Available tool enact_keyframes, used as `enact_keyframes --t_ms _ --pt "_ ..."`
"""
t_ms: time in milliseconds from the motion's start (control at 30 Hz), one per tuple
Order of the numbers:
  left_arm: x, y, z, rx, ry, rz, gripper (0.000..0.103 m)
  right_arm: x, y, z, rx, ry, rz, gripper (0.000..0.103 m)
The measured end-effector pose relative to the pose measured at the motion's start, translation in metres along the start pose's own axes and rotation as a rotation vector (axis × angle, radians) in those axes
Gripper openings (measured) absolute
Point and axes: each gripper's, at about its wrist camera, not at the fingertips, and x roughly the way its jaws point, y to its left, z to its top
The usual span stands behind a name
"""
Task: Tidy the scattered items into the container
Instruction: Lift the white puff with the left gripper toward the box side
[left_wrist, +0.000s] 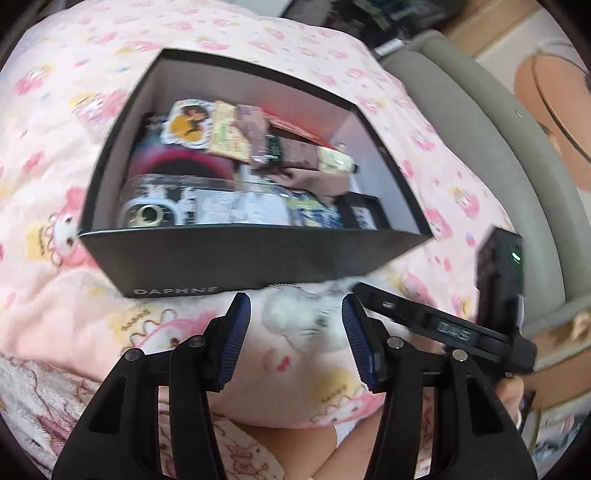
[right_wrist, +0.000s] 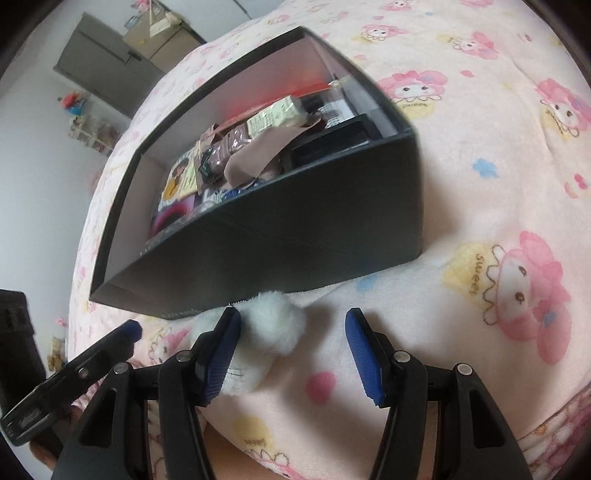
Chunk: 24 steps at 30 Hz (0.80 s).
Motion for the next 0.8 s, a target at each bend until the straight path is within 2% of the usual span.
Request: enact_keyframes --t_ms 133,200,267,333,467,533,633,800 --pt "0.006 0.008 -0.002 -0.034 -0.004 0.024 0.051 -0.018 0.001 -0.002 0.000 -0.088 0.049 0.055" --pt "0.006 0.012 -0.003 -0.051 -0.009 0.021 0.051 -0.020 0.005 -0.002 -0.015 -0.096 0.074 0.055" --pt "0.008 0.018 -0.003 -0.082 -0.008 -0.019 0.051 -0.017 0.008 -0.004 -0.029 -0.074 0.098 0.055" --pt "0.014 0.019 -0.002 -0.102 0.004 -0.057 0.051 -0.012 0.007 -0.005 -0.025 -0.061 0.078 0.055" --pt "0.032 0.018 0.002 -0.127 0.021 -0.061 0.051 -0.004 -0.006 -0.001 0.028 -0.065 -0.042 0.055" --pt "0.041 0.018 0.004 -0.153 0.032 -0.069 0.051 0.002 -0.012 0.002 0.043 -0.048 -0.070 0.055" --pt "0.051 0.014 0.006 -0.158 0.050 -0.067 0.051 0.009 -0.017 0.000 0.047 0.001 -0.067 0.055" --pt "0.065 0.006 0.004 -0.149 0.083 -0.060 0.052 0.003 -0.017 -0.006 0.007 0.024 -0.049 0.055"
